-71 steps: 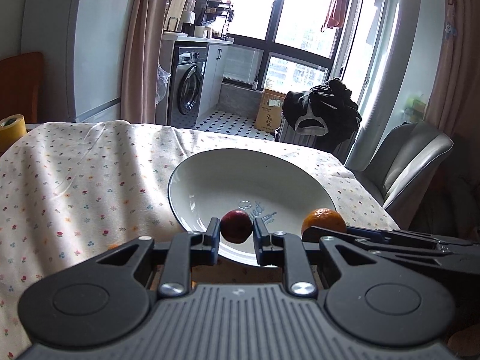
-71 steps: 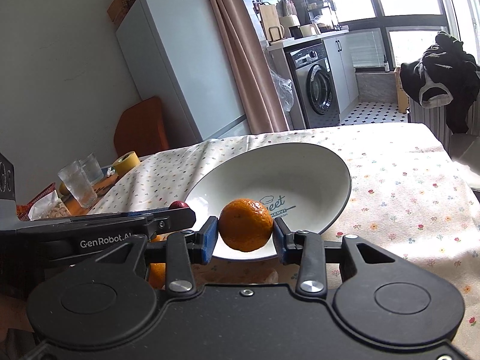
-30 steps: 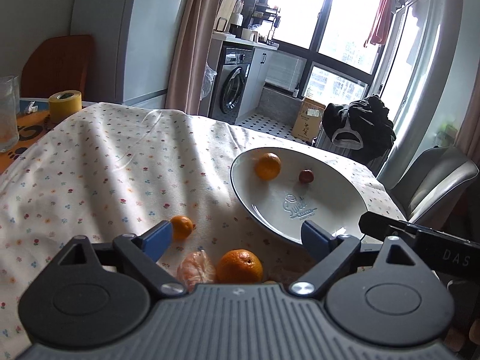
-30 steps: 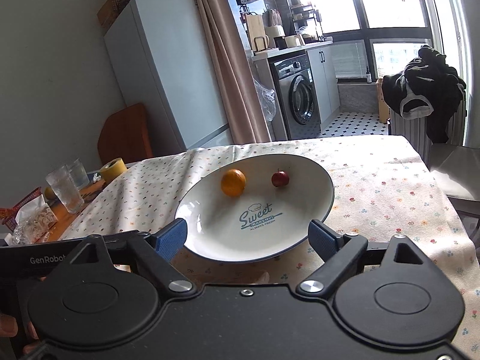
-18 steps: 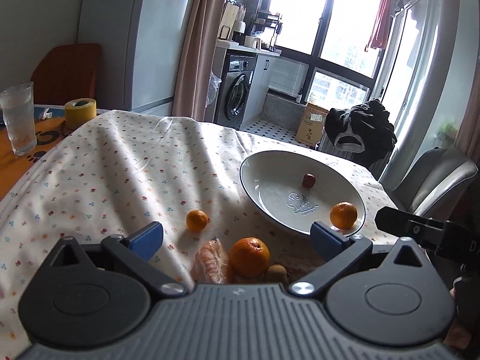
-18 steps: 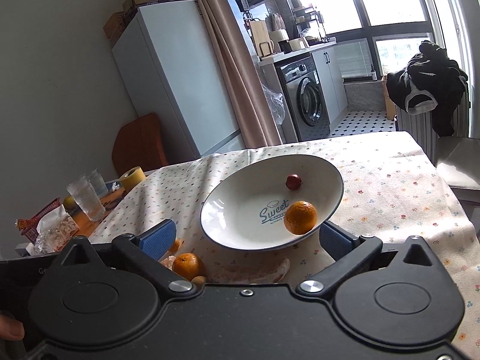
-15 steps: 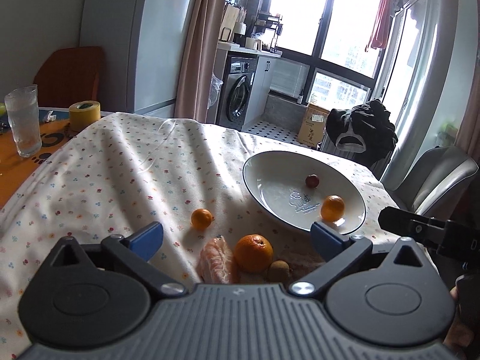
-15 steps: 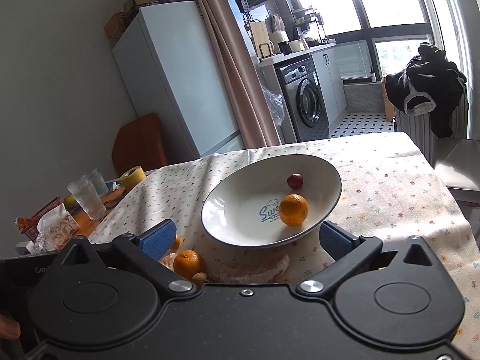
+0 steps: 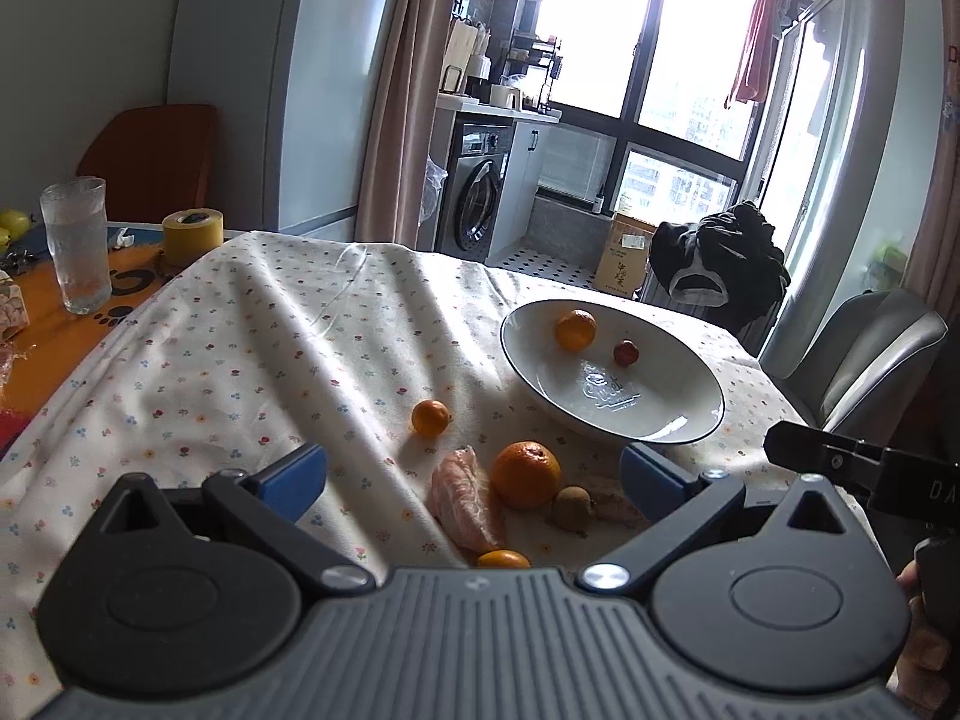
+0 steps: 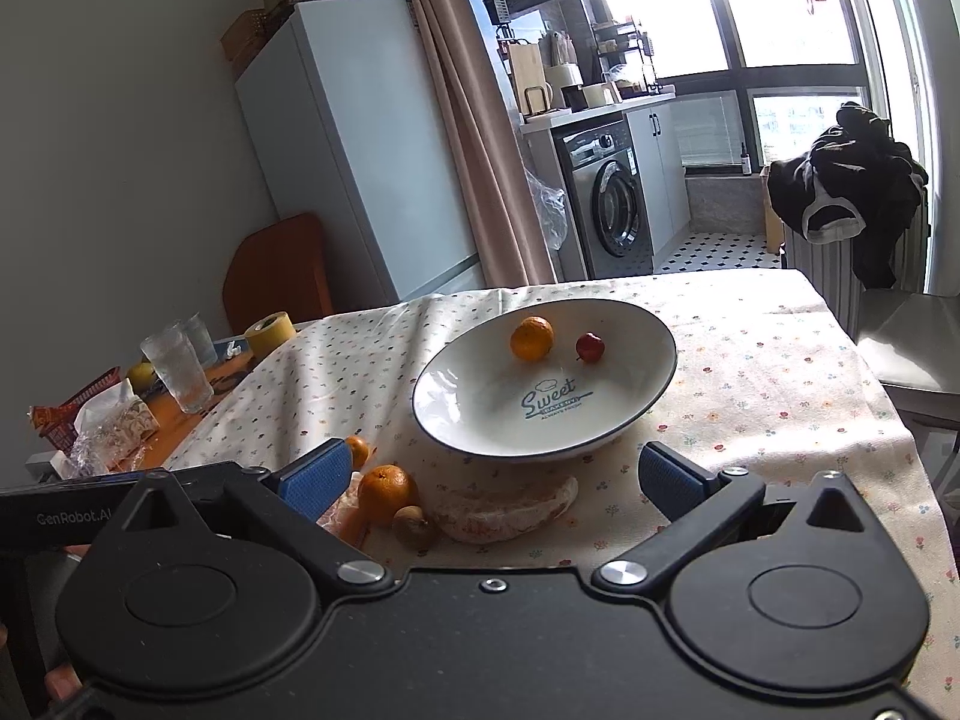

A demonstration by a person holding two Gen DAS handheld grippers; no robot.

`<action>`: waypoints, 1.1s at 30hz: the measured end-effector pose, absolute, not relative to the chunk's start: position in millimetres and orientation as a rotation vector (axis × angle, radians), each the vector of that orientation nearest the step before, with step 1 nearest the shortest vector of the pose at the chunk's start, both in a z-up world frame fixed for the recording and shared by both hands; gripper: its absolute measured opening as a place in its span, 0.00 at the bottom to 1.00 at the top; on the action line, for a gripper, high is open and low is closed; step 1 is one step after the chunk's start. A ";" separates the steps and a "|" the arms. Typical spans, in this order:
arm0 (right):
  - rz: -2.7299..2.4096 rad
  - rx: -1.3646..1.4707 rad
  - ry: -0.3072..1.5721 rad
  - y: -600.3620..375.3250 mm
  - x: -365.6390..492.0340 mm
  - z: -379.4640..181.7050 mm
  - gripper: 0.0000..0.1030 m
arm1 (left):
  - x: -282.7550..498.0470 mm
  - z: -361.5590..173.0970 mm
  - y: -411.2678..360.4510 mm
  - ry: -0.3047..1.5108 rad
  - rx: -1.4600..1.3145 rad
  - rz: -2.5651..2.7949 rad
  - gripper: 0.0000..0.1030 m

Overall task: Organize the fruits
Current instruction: 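Withdraw both tools from the bowl back over the loose fruits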

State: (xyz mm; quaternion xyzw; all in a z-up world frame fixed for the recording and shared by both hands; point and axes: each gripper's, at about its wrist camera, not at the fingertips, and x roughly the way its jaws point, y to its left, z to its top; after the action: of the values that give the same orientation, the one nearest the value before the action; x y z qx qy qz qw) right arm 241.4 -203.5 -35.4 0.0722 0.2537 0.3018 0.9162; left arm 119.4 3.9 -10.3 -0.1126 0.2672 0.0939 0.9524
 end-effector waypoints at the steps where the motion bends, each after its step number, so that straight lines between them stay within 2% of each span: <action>1: 0.624 0.142 0.522 -203.6 239.8 -35.0 1.00 | 118.1 -10.8 3.6 0.548 -0.225 0.192 1.00; 16: 0.648 0.101 0.560 -204.9 220.1 -38.2 1.00 | 85.2 -22.1 7.7 0.584 -0.219 0.113 1.00; 33: 0.674 0.063 0.596 -206.9 213.2 -58.0 0.99 | 87.1 -43.1 8.8 0.617 -0.277 0.058 1.00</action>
State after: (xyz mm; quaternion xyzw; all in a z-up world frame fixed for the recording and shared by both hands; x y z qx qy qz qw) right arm 213.2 -206.9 -58.0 0.0303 0.2881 0.3258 0.9000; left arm 87.1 8.8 -43.1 -0.1360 0.3024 0.0282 0.9430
